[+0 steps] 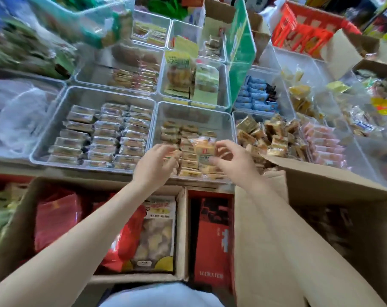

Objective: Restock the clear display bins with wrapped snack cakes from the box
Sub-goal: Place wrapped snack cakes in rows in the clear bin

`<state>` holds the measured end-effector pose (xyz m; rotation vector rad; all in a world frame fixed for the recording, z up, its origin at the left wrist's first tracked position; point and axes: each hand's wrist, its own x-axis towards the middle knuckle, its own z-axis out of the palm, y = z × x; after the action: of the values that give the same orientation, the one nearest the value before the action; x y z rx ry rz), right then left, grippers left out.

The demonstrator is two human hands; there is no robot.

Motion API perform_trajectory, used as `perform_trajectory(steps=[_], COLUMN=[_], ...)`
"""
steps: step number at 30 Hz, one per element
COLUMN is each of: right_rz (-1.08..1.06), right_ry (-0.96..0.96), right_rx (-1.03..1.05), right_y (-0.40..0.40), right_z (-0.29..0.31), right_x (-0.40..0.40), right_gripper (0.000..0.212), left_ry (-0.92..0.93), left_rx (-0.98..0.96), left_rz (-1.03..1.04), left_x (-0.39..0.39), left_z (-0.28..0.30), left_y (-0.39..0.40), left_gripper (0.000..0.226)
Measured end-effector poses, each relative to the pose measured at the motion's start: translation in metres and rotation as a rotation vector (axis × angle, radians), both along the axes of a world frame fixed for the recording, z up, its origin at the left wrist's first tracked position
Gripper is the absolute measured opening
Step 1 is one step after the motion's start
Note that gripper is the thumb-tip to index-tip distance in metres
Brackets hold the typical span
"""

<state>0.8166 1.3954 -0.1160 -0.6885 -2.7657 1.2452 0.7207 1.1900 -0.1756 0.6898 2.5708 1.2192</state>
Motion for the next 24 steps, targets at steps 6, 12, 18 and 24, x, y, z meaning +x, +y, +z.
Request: perform_trajectory(steps=[6,12,18,24], right_rz=[0.113,0.258,0.152,0.107], right_ry=[-0.228,-0.524,-0.547,-0.597], right_rx=[0.477,0.536,0.568,0.590], right_y=[-0.011,-0.031,-0.040,-0.051], right_z=[-0.065,-0.096,-0.108,-0.108], right_x=[-0.055,-0.077,-0.084,-0.093], right_gripper=[0.029,0.031,0.041,0.043], left_ry=[0.314,0.399,0.390,0.333], left_rx=[-0.529,-0.539,-0.530,-0.577], left_rz=[-0.373,-0.385,-0.396,-0.416], left_x=[-0.002,-0.001,-0.001,-0.001], left_z=[-0.092,-0.103,-0.106,-0.101], left_y=[-0.043,-0.044,-0.047,-0.045], left_gripper=[0.069,0.082,0.090,0.091])
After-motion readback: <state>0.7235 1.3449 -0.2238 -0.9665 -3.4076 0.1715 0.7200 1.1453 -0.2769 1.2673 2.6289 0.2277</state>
